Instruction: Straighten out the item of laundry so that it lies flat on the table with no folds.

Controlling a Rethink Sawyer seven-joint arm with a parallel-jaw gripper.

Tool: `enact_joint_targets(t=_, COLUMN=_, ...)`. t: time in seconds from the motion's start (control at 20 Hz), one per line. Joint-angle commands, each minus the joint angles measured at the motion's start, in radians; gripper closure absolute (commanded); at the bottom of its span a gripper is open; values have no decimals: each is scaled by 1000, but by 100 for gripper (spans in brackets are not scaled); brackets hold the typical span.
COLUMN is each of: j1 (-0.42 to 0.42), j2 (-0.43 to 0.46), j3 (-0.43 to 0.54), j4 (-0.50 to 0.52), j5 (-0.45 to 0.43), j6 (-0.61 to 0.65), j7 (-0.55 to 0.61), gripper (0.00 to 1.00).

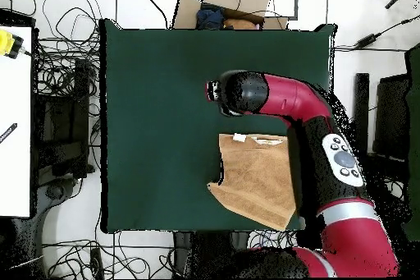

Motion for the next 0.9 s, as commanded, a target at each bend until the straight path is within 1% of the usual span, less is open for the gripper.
enact_joint_targets(t=0.05, j1=-68, j2=51, j3=-27, j4=175, j5=-158, j6=-52, j7=-96, gripper=0)
enact_joint_targets(t=0.15, j1=-98, j2=61, j3=-19, j4=206, j5=-190, j6=-104, j7=-85, gripper=0)
enact_joint_targets(t=0.25, j1=-115, j2=80, j3=-8, j4=216, j5=-222, j6=-129, j7=-79, gripper=0)
enact_joint_targets(t=0.4, j1=-113, j2=117, j3=-5, j4=212, j5=-262, j6=-121, j7=-68, gripper=0)
enact_joint_targets(t=0.65, j1=-129, j2=142, j3=-8, j4=255, j5=-321, j6=-177, j7=-18, gripper=0)
enact_joint_targets(t=0.75, j1=-128, j2=159, j3=-11, j4=257, j5=-348, j6=-208, j7=-3, gripper=0)
enact_joint_targets(t=0.9, j1=-132, j2=229, j3=-7, j4=223, j5=-381, j6=-245, j7=-4, gripper=0)
